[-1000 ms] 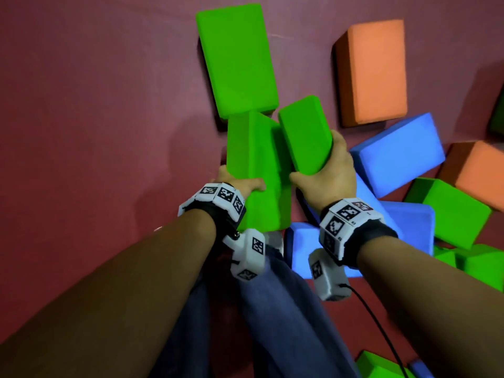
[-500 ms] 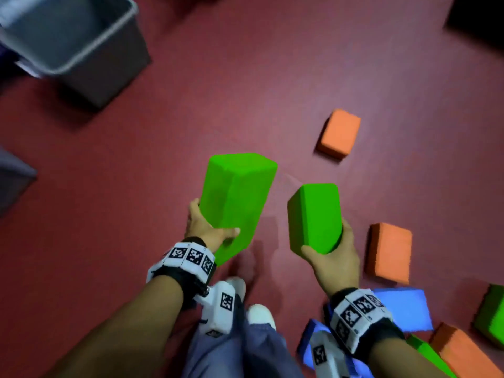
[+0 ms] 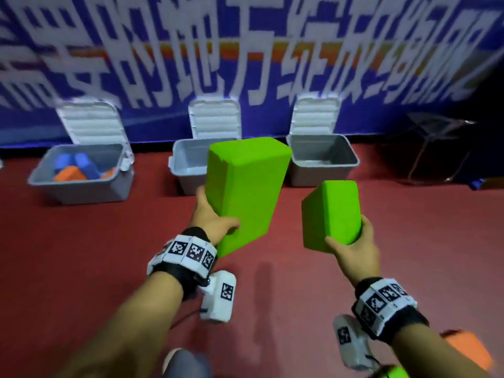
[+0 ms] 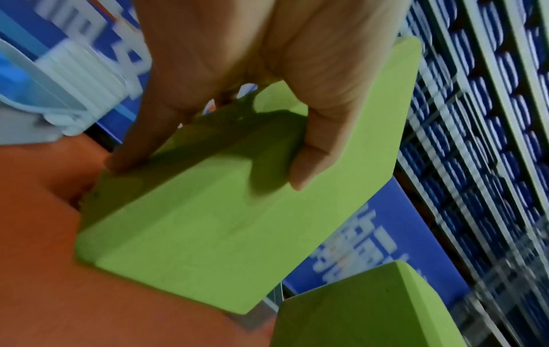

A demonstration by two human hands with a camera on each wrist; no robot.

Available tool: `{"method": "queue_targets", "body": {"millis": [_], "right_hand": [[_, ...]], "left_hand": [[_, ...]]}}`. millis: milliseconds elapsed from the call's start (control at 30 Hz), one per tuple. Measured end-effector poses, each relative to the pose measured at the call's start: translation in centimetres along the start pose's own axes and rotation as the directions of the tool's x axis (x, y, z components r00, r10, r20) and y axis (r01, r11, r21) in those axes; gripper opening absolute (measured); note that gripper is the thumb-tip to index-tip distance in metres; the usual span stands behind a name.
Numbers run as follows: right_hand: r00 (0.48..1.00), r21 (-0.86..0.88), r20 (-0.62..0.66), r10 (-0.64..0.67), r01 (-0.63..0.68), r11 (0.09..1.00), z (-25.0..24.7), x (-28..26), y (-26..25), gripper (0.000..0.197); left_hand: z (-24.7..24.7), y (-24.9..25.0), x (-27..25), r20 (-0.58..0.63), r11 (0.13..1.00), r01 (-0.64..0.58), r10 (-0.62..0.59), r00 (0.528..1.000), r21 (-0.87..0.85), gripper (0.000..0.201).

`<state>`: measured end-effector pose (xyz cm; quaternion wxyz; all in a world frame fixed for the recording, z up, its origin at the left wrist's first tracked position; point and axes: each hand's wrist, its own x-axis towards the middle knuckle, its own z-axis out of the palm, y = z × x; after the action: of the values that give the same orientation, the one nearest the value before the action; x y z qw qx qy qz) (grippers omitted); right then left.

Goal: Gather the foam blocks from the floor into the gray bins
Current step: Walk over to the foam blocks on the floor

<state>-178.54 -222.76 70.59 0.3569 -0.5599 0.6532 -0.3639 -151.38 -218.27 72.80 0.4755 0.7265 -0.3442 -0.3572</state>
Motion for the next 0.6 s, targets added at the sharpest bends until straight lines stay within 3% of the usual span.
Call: {"method": "queue_targets", "body": {"millis": [100, 200, 333, 433, 600], "right_hand": [[0.991, -0.006, 0.088, -0.101, 0.102, 0.995, 4.9, -0.5, -6.8, 0.095], [0.961, 0.016, 0.208, -0.181, 0.182, 0.983, 11.9, -1.6, -12.5, 0.095], [0.914, 0.051, 0.329, -0.239, 0.235, 0.971, 24.3, -4.2, -19.1, 0.095], [0.897, 0.094, 0.364, -0.25, 0.232, 0.968, 32.2, -7.0, -22.6, 0.094], [0.864, 0.133, 0.448, -0.231, 0.191, 0.973, 45.5, -11.0, -28.9, 0.095]], "left_hand": [[-9.2, -0.3, -0.2, -0.174, 0.991, 0.001, -0.026, 0.984, -0.137, 0.1], [-18.5, -1.3, -0.1, -0.327, 0.956, 0.001, -0.101, 0.939, -0.293, 0.111], [-31.5, -4.4, 1.0, -0.471, 0.897, -0.067, -0.166, 0.866, -0.438, 0.081], [-39.6, -7.1, 1.5, -0.508, 0.891, -0.062, -0.198, 0.838, -0.45, 0.076], [-52.7, -10.1, 5.3, -0.587, 0.921, -0.043, -0.211, 0.782, -0.388, 0.093]]}}
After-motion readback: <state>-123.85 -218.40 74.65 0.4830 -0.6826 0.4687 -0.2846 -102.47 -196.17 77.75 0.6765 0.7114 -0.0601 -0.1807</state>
